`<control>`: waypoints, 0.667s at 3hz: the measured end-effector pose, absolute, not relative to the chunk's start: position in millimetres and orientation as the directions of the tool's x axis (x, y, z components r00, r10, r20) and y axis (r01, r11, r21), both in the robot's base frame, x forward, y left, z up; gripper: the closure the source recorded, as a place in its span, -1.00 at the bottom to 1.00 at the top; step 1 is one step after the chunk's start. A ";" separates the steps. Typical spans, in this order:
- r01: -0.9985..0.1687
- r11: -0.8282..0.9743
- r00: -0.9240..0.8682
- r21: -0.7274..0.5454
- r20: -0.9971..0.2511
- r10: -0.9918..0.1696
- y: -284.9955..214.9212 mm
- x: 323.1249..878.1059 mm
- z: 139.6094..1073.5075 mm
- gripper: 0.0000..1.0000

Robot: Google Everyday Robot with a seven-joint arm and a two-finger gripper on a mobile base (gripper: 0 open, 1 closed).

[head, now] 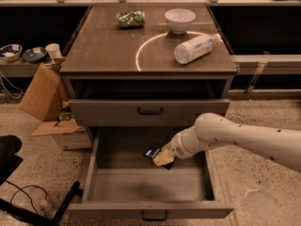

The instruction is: Place rxbar blueberry into middle drawer

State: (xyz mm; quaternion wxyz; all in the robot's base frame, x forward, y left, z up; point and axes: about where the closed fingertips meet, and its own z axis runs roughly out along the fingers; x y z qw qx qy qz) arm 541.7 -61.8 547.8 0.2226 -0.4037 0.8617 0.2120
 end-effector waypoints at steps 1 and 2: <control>-0.800 0.572 -0.553 0.184 -0.598 -0.580 -51.6 532.1 486.9 1.00; -0.809 0.572 -0.506 0.137 -0.659 -0.557 -41.0 546.7 438.9 1.00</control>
Offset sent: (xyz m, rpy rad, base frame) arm 0.0252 0.0303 -0.1660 0.1102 -0.2167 -0.0125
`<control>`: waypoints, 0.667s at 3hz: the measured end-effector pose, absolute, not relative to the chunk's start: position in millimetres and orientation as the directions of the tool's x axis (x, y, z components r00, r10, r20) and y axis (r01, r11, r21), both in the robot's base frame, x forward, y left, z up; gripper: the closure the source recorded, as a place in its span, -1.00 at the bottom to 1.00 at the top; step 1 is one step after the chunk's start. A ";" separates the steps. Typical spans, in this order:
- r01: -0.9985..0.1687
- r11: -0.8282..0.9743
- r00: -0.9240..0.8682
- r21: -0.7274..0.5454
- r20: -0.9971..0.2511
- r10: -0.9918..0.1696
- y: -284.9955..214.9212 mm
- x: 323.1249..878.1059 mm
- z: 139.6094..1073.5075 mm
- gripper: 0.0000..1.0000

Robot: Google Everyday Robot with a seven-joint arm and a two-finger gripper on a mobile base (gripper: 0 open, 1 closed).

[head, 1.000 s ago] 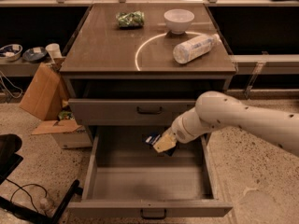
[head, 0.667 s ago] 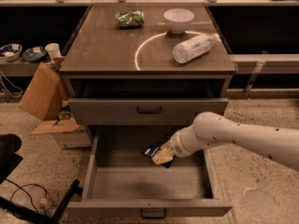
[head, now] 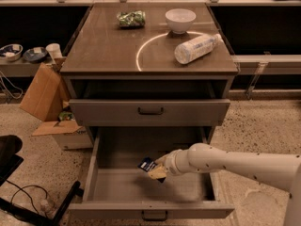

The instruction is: Place rxbar blueberry into middle drawer

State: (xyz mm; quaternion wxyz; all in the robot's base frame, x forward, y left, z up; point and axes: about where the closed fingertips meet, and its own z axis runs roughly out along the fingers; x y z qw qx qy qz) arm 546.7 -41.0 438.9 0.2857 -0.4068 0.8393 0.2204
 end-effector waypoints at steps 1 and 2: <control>-0.803 0.584 -0.492 0.123 -0.690 -0.531 -37.2 557.4 411.1 1.00; -0.801 0.584 -0.496 0.128 -0.690 -0.528 -36.0 556.3 406.1 0.49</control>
Offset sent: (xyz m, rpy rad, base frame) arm 0.0097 0.0034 -0.0253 0.0219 -0.0322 -0.0168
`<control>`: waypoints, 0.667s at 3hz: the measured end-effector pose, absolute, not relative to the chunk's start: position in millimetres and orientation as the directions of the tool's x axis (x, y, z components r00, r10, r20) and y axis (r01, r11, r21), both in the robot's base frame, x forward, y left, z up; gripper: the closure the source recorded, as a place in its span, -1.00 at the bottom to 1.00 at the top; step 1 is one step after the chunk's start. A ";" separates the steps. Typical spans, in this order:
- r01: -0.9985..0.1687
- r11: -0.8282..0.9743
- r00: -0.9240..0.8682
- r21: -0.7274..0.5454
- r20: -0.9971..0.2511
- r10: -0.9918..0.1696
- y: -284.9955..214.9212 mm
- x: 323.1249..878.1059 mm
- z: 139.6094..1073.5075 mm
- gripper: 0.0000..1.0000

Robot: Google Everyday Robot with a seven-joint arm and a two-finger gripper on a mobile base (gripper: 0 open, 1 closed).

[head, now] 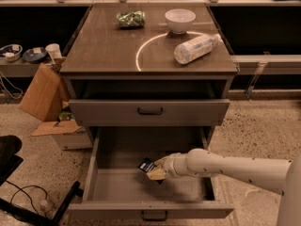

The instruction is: Place rxbar blueberry into middle drawer

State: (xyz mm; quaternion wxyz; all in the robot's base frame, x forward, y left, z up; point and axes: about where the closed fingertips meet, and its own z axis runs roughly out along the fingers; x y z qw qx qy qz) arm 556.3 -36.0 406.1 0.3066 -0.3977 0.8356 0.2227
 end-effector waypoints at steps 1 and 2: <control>-0.801 0.584 -0.496 0.128 -0.690 -0.528 -36.0 556.3 406.0 0.00; -0.801 0.584 -0.496 0.128 -0.690 -0.528 -36.0 556.3 406.0 -0.44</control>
Offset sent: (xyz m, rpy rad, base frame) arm 0.0000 0.0000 0.0000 0.0000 0.0000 0.0000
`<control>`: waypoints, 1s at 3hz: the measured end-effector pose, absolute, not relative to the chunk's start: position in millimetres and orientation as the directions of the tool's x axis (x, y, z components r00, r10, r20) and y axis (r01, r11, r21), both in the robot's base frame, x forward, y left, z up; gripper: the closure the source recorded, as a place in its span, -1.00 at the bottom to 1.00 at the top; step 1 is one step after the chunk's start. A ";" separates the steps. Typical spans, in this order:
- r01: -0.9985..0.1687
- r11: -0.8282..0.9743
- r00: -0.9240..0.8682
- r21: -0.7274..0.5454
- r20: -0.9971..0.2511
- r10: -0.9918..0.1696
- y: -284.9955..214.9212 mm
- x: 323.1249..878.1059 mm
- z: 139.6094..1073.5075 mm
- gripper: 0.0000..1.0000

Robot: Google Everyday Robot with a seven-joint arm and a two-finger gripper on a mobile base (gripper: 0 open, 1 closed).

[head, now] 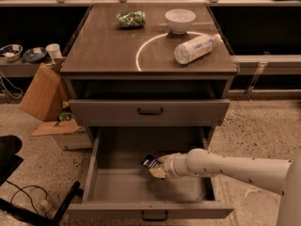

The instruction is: Place rxbar blueberry into middle drawer

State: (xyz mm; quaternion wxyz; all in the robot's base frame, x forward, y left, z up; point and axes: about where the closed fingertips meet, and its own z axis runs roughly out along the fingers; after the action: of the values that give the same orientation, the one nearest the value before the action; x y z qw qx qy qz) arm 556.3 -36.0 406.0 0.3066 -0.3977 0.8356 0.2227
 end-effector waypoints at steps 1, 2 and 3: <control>-0.804 0.581 -0.494 0.127 -0.687 -0.534 -36.8 556.1 408.4 -0.99; -0.834 0.542 -0.469 0.103 -0.648 -0.599 -54.5 553.6 442.8 -1.00; -0.868 0.494 -0.429 0.047 -0.572 -0.699 -95.1 544.4 507.6 -1.00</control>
Offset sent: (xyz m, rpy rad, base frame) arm -0.0048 -0.0510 0.0936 -0.1579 0.0248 0.1424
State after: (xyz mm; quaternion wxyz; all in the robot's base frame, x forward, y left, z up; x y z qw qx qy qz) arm 544.4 -95.1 507.6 0.2480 -0.4734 0.8279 0.1703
